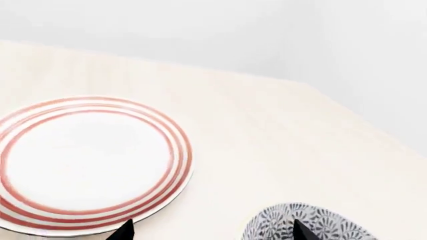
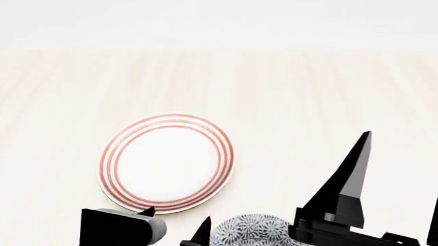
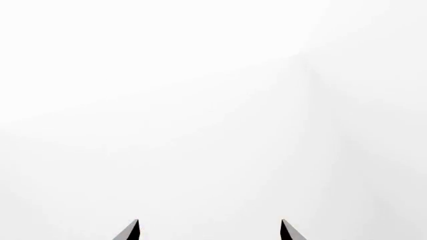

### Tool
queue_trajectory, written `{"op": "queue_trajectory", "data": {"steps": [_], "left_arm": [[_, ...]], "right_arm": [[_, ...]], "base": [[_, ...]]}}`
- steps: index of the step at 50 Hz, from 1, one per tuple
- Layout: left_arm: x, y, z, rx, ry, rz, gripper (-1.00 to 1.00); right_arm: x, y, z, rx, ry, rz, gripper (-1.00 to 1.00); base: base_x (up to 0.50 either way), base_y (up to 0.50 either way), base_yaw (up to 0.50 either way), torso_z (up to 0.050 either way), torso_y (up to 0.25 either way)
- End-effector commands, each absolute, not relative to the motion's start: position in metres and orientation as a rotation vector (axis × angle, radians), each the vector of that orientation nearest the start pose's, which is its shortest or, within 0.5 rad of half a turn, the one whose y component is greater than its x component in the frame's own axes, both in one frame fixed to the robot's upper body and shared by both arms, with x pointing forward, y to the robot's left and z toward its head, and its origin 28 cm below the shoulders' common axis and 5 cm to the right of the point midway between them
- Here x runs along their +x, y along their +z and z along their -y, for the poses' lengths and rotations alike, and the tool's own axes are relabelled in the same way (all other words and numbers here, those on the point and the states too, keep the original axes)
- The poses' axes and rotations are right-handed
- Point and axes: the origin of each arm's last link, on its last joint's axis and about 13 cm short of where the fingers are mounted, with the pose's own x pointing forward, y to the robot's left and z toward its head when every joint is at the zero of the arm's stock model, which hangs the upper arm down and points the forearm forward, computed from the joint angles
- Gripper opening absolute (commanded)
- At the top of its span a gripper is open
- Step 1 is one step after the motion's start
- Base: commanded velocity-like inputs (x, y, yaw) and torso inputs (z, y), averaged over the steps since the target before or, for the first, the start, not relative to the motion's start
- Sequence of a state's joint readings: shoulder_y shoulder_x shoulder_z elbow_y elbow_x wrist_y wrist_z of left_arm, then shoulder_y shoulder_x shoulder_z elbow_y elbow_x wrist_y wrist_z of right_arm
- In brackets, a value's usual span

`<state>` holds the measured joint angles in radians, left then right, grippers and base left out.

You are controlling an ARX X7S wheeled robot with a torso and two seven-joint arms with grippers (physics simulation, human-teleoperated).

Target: Put the bowl on the plate.

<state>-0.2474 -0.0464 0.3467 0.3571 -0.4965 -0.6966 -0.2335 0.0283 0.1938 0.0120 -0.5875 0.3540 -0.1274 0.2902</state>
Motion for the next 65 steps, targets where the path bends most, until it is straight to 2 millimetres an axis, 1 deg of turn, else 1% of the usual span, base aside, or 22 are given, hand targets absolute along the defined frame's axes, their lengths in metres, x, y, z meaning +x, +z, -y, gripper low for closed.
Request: {"op": "queue_trajectory", "data": {"steps": [1, 10, 17, 40, 48, 65], "left_arm": [[0.231, 0.099, -0.119, -0.302, -0.377, -0.257, 1.0], [0.231, 0.099, -0.117, -0.325, -0.371, -0.285, 1.0], [0.229, 0.095, -0.115, -0.363, -0.382, -0.366, 1.0], [0.226, 0.092, -0.112, -0.367, -0.413, -0.463, 1.0], [0.223, 0.087, -0.109, -0.328, -0.44, -0.512, 1.0], [0.22, 0.081, -0.108, -0.334, -0.459, -0.552, 1.0]], "right_arm": [[0.196, 0.15, 0.121, 0.248, -0.138, 0.693, 1.0], [0.197, 0.148, 0.121, 0.247, -0.134, 0.688, 1.0], [0.197, 0.148, 0.121, 0.246, -0.133, 0.687, 1.0], [0.197, 0.146, 0.12, 0.242, -0.125, 0.675, 1.0], [0.197, 0.146, 0.119, 0.243, -0.122, 0.673, 1.0], [0.196, 0.144, 0.118, 0.239, -0.12, 0.668, 1.0]], "base": [[0.0, 0.0, 0.0, 0.0, 0.0], [0.0, 0.0, 0.0, 0.0, 0.0], [0.0, 0.0, 0.0, 0.0, 0.0], [0.0, 0.0, 0.0, 0.0, 0.0], [0.0, 0.0, 0.0, 0.0, 0.0], [0.0, 0.0, 0.0, 0.0, 0.0]]}}
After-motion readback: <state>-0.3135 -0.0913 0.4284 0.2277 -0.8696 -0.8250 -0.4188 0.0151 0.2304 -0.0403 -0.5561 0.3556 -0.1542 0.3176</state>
